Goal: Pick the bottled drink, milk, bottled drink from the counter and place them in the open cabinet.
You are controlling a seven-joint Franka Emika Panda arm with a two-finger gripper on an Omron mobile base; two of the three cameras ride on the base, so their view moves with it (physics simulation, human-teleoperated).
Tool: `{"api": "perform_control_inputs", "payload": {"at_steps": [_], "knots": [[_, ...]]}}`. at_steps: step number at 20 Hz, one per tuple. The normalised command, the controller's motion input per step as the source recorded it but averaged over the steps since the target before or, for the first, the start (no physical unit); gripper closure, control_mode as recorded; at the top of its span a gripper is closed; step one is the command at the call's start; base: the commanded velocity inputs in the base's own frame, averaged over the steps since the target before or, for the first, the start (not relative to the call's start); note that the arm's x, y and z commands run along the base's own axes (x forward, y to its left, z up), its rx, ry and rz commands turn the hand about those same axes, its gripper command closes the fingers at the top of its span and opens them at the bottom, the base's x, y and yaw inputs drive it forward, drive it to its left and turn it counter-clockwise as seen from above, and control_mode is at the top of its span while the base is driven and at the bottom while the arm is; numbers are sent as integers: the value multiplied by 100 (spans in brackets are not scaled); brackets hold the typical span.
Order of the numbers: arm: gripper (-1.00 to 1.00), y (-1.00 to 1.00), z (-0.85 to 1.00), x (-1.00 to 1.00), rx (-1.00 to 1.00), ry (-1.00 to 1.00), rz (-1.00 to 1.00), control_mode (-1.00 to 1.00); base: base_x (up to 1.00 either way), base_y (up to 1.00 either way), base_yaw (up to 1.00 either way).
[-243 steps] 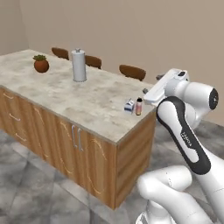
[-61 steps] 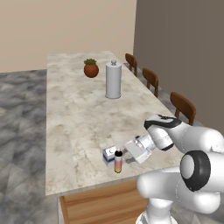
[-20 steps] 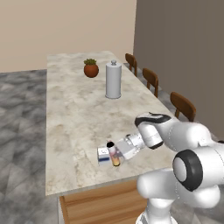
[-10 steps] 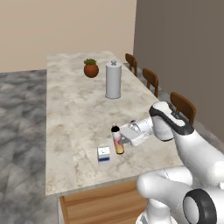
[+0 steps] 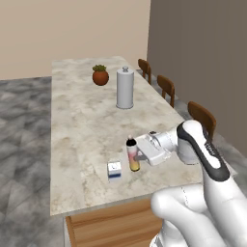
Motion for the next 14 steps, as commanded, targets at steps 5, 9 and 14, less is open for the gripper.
{"api": "perform_control_inputs", "payload": {"at_steps": [5, 9, 14], "knots": [[100, 0, 0, 0, 0, 0, 0, 100, -91, 0, 0], [100, 0, 0, 0, 0, 0, 0, 100, -76, 0, 8], [100, 0, 0, 0, 0, 0, 0, 100, -51, 0, 42]]}}
